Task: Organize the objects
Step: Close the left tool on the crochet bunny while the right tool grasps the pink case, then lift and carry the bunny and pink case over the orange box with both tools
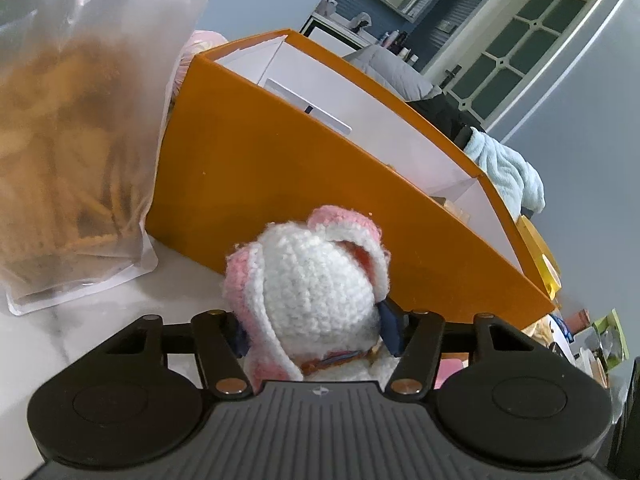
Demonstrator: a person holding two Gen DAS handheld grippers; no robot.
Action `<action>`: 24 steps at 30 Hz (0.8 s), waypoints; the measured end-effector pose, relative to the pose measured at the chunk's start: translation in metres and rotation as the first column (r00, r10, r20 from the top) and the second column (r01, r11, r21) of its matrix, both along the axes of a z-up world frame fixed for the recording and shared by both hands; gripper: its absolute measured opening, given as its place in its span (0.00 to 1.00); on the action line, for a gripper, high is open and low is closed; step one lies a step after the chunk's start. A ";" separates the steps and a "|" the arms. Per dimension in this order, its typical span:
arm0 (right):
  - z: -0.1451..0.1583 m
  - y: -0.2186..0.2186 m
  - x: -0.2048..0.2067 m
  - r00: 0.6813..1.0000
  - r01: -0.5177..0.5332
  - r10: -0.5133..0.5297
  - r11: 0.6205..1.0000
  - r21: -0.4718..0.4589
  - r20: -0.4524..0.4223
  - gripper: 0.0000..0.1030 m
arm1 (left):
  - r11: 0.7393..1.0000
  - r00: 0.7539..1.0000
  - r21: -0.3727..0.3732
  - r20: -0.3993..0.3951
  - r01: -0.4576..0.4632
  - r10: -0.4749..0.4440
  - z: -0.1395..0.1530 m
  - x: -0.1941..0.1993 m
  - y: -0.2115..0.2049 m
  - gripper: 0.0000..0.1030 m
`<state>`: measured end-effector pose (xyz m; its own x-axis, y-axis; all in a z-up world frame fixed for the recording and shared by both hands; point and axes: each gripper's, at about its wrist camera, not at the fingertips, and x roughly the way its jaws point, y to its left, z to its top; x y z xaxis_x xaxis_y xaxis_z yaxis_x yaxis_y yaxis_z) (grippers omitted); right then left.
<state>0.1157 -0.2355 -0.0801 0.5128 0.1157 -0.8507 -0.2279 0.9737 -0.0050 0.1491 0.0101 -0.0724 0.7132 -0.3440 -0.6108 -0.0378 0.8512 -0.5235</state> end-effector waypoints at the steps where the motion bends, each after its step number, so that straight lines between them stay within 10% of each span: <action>1: 0.001 0.000 -0.001 1.000 0.000 0.000 1.000 0.004 -0.004 0.79 | 1.000 1.000 -0.002 -0.002 0.003 -0.003 0.001 0.001 0.000 0.65; 24: 0.046 -0.005 -0.032 1.000 -0.008 0.014 0.983 0.186 -0.027 0.78 | 0.991 0.994 0.082 0.038 0.102 -0.105 0.039 -0.034 -0.004 0.62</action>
